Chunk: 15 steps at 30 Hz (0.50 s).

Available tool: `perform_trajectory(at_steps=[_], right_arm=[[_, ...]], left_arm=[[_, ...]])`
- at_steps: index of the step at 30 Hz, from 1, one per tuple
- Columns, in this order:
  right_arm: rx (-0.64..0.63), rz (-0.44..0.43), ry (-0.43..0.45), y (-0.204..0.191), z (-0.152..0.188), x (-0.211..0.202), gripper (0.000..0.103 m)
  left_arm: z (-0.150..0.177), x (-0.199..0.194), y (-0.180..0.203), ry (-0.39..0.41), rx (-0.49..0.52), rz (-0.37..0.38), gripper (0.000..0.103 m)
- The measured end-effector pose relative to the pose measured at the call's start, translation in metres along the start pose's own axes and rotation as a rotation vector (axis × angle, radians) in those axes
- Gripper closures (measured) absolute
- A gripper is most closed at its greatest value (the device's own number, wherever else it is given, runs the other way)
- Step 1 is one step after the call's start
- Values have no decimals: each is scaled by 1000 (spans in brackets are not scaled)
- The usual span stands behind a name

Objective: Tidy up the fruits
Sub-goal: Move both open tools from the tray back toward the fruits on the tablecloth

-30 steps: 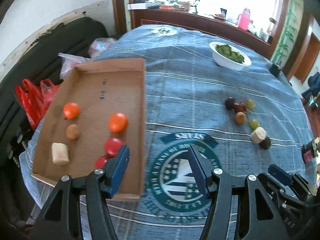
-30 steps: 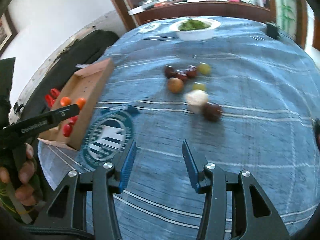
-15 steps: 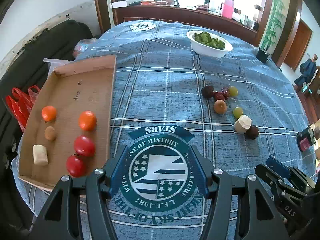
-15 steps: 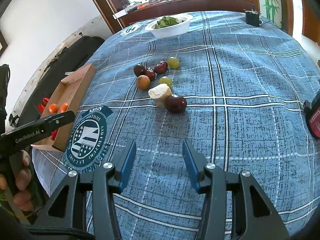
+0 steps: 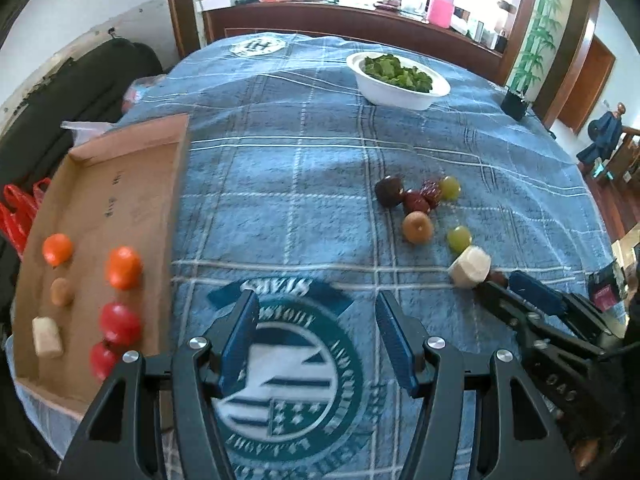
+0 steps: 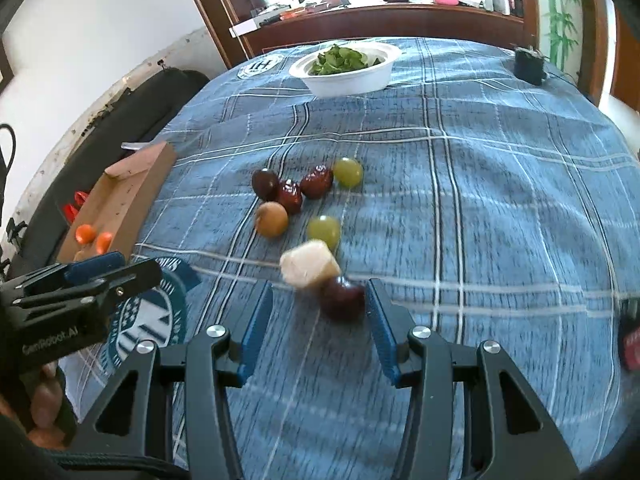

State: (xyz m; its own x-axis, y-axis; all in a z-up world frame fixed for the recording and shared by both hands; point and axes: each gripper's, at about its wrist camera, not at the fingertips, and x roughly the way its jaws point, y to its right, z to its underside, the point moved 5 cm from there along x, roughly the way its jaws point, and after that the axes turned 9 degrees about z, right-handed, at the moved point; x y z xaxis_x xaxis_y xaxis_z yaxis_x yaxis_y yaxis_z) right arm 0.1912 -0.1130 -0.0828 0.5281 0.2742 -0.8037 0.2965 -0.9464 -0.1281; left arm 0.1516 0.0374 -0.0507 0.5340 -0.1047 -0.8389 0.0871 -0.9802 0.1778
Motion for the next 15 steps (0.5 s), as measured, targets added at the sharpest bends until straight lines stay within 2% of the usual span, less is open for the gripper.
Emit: perform_trajectory(at_steps=[5,11,15], right_arm=[[-42,27,-6,-5,-11,12,52],[-138,21,30,-15,-13,3,51],[-201,38,-6,-16,-6,12,51]], left_arm=[[-15,19,4,-26,-17,44,43],[-23,30,-4,-38,-45,73,43],[-28,41,1,-53,-49,102,43]])
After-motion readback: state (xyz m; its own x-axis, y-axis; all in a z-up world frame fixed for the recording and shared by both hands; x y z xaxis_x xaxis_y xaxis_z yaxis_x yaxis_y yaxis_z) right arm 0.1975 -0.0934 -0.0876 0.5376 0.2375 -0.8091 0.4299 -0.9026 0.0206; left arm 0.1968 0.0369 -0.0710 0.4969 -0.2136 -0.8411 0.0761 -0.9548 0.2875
